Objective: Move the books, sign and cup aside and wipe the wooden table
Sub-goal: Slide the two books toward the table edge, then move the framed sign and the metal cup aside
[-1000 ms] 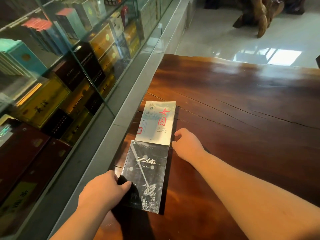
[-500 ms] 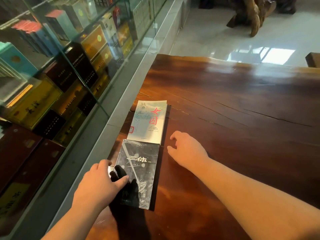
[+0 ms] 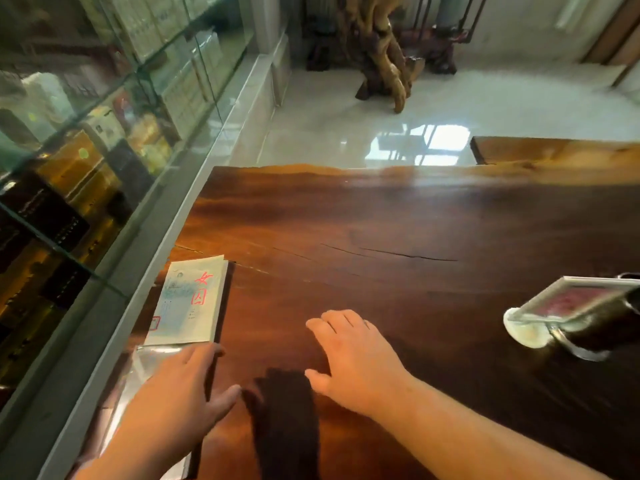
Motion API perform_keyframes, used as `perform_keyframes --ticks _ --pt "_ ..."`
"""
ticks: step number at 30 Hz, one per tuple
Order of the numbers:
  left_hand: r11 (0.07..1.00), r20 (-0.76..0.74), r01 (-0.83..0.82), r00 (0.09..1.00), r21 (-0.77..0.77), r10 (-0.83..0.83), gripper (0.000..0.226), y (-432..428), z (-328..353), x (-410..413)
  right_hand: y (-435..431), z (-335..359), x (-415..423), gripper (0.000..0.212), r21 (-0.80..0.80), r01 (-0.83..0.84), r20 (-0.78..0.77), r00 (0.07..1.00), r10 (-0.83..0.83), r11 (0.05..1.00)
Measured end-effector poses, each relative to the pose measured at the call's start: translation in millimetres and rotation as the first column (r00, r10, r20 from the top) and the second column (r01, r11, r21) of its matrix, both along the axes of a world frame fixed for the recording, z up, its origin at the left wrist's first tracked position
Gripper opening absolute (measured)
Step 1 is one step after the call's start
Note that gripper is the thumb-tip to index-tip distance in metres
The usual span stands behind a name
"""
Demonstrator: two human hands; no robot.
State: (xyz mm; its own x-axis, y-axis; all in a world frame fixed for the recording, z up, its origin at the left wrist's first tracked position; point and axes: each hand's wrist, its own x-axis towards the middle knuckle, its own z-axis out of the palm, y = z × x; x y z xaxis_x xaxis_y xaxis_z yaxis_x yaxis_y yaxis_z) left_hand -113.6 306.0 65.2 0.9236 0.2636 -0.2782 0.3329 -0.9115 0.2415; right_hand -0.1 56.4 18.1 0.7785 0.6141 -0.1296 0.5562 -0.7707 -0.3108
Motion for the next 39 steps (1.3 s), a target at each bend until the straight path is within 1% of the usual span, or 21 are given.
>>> perform_keyframes --ticks 2,5,8,10,15,19,24,28,31,34,36,39 --pt "0.999 -0.047 0.046 0.998 -0.007 -0.046 0.077 -27.6 8.5 0.1 -48.7 3.1 -4.8 0.075 -0.046 0.0 -0.016 1.0 0.0 0.999" --pt "0.995 -0.072 0.09 0.994 0.047 -0.087 0.098 -69.7 17.5 12.6 -116.0 13.7 -1.2 0.083 -0.128 0.016 0.007 1.0 -0.015 0.992" --pt "0.984 -0.057 0.154 0.987 0.091 -0.149 0.11 -122.1 30.8 40.1 -171.8 33.1 8.3 0.09 -0.133 0.053 0.052 0.998 -0.047 0.99" --pt "0.974 -0.025 0.213 0.977 0.079 -0.211 0.11 -164.4 41.9 65.8 -206.5 48.6 18.6 0.093 -0.124 0.091 0.094 0.992 -0.079 0.988" --pt "0.934 0.143 0.352 0.923 0.061 -0.357 0.103 -279.9 69.6 134.8 -291.2 87.6 52.7 0.097 -0.129 0.218 0.225 0.957 -0.185 0.967" --pt "0.901 0.227 0.427 0.873 0.077 -0.433 0.105 -365.0 82.6 180.3 -363.2 108.9 81.9 0.1 -0.135 0.345 0.272 0.914 -0.3 0.929" --pt "0.851 0.245 0.515 0.816 0.104 -0.524 0.109 -443.9 86.8 217.6 -438.2 115.0 105.2 0.105 -0.171 0.447 0.297 0.873 -0.387 0.878" --pt "0.821 0.163 0.553 0.805 0.145 -0.571 0.104 -485.8 79.6 238.2 -474.4 104.7 112.4 0.103 -0.175 0.483 0.267 0.862 -0.431 0.858" --pt "0.8 0.073 0.562 0.807 0.209 -0.586 0.093 -506.2 70.9 249.7 -489.2 91.7 110.6 0.098 -0.162 0.492 0.195 0.865 -0.462 0.855" --pt "0.772 0.026 0.576 0.797 0.271 -0.604 0.065 -517.9 60.8 258.1 -496.9 76.5 105.7 0.084 -0.215 0.459 0.138 0.888 -0.438 0.862" --pt "0.755 0.016 0.583 0.788 0.302 -0.615 0.048 -522.3 54.8 260.6 -498.4 68.0 102.4 0.068 -0.231 0.433 0.094 0.901 -0.423 0.871" --pt "0.749 -0.001 0.594 0.783 0.293 -0.622 0.043 -524.2 47.6 261.1 -496.8 60.0 98.8 0.037 -0.227 0.408 0.067 0.912 -0.404 0.884"
